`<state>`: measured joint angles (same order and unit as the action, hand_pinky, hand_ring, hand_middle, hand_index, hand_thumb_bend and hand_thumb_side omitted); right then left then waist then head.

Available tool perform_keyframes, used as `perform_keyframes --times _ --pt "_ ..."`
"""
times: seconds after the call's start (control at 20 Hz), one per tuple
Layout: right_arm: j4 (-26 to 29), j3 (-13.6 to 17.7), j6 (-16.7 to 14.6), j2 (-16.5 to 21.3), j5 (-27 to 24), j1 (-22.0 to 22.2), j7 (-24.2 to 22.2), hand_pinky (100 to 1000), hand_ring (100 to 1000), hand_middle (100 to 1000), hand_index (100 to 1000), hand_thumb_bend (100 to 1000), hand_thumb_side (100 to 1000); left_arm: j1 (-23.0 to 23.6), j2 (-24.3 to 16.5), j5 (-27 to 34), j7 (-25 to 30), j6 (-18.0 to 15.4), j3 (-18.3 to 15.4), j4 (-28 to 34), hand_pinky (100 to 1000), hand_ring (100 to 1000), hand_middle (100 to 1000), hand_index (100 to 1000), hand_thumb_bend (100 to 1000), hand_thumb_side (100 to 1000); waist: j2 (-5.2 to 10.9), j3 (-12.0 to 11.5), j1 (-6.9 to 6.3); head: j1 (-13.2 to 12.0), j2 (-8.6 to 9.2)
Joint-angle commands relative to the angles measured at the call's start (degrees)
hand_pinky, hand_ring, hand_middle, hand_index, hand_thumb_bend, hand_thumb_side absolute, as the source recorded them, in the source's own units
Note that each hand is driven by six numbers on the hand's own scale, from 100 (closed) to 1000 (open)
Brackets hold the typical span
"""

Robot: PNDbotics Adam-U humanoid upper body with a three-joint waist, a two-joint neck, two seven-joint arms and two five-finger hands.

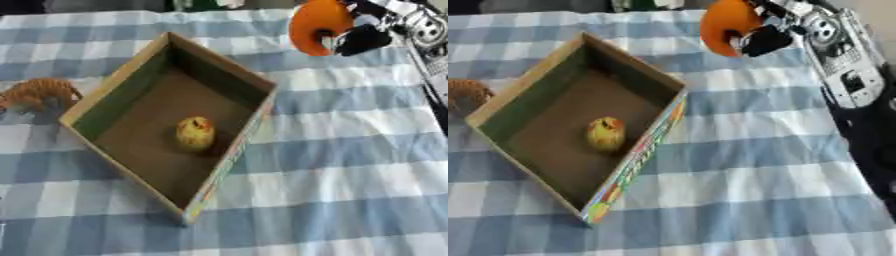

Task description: Pick up objects on the table and place them in the box.

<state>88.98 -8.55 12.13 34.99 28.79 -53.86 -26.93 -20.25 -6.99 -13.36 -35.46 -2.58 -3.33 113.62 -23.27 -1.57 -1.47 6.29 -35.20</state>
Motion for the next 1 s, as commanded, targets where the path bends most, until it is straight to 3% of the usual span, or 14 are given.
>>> perform_keyframes --times 0.05,0.45,1.0 --pt "5.20 -1.19 -0.55 0.41 -1.03 -2.07 -0.26 711 821 443 672 100 100 -0.30 -0.35 0.15 0.01 0.10 0.09 0.97 481 612 578 763 100 894 1.77 -0.10 0.13 0.17 -0.04" --pt "11.37 -4.82 -0.17 -4.46 -1.77 -4.39 -2.15 704 818 438 668 100 100 -0.38 -0.27 0.22 0.12 0.08 0.19 0.97 482 612 578 762 100 894 1.84 -0.29 0.25 0.17 -0.01" --pt "11.76 -9.12 0.16 -9.82 -1.58 -2.91 -5.37 690 818 440 670 100 100 -0.55 -0.09 0.27 0.24 0.03 0.27 0.97 482 612 578 761 100 894 1.60 -0.47 0.29 -0.05 -0.06"
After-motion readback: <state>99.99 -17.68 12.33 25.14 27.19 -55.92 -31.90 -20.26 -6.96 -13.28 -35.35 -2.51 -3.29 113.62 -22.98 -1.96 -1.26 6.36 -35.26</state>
